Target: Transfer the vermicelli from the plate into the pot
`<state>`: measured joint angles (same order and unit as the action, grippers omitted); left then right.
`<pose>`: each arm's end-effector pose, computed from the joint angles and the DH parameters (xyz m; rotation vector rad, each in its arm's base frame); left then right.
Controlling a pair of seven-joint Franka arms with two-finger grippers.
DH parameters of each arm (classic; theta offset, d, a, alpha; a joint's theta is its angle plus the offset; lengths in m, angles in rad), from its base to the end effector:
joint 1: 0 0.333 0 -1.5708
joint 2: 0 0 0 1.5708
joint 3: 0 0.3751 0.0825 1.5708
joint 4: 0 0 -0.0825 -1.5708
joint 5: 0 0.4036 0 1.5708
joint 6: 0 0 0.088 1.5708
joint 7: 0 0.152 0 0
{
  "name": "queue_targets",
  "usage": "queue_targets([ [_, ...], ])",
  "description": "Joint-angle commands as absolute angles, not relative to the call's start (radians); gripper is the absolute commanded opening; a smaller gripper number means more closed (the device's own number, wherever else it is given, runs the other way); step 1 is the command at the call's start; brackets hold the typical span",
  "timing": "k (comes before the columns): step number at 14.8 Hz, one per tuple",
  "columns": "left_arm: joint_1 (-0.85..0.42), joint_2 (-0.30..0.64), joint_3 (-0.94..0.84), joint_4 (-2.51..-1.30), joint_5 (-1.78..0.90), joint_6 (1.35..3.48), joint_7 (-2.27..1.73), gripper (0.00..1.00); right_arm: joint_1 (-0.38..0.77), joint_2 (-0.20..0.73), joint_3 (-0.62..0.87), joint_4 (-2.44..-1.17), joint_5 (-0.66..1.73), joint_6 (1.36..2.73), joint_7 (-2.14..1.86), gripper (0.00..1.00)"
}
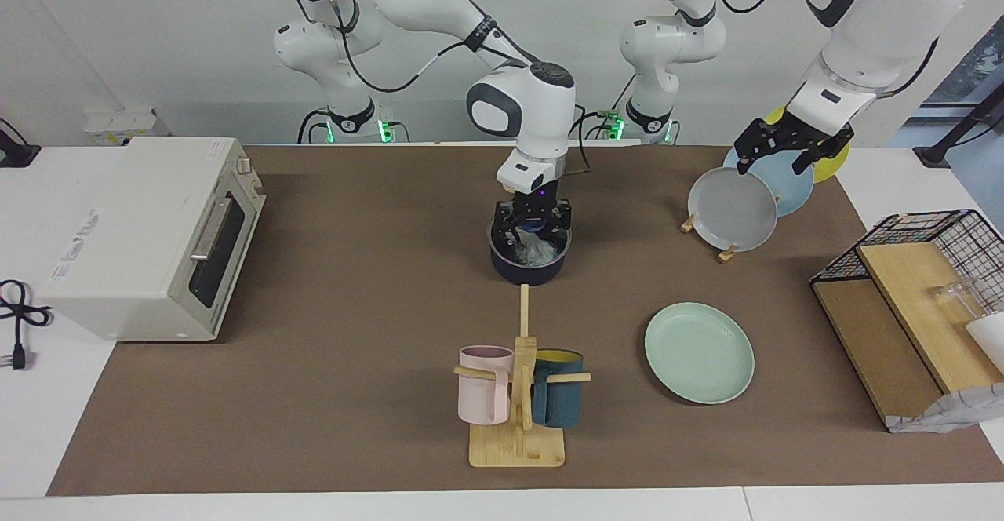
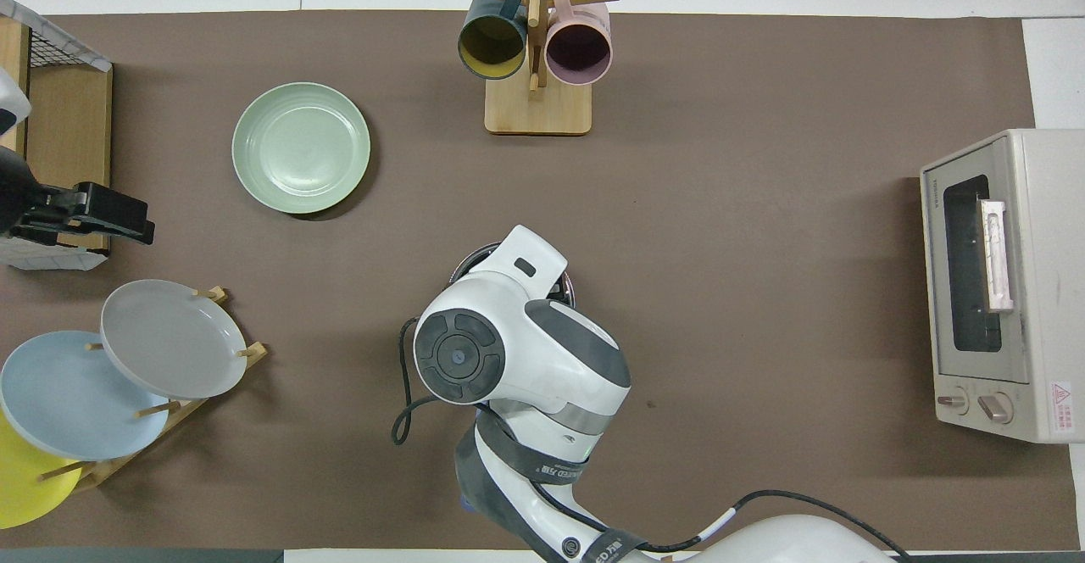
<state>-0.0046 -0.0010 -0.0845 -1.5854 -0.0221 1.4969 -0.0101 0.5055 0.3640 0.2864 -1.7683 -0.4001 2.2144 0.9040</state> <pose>0.5587 -0.0534 0.6261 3.1184 -0.1243 -0.1382 0.5215 0.4661 0.3760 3.0404 0.1373 0.3700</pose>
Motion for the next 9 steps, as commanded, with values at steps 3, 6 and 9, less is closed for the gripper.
queue_targets([
  [3,0.0,-0.025,-0.081,-1.605,-0.034,1.496,-0.002,1.0,0.474,0.357,0.295,-1.669,-0.387,2.079,0.879,1.0],
  [6,0.0,-0.025,-0.081,-1.605,-0.034,1.496,0.0,1.0,0.404,0.295,0.296,-1.651,-0.29,2.01,0.748,1.0],
  [9,0.0,-0.025,-0.081,-1.605,-0.034,1.496,0.0,1.0,0.312,0.203,0.296,-1.644,-0.21,1.875,0.585,1.0],
])
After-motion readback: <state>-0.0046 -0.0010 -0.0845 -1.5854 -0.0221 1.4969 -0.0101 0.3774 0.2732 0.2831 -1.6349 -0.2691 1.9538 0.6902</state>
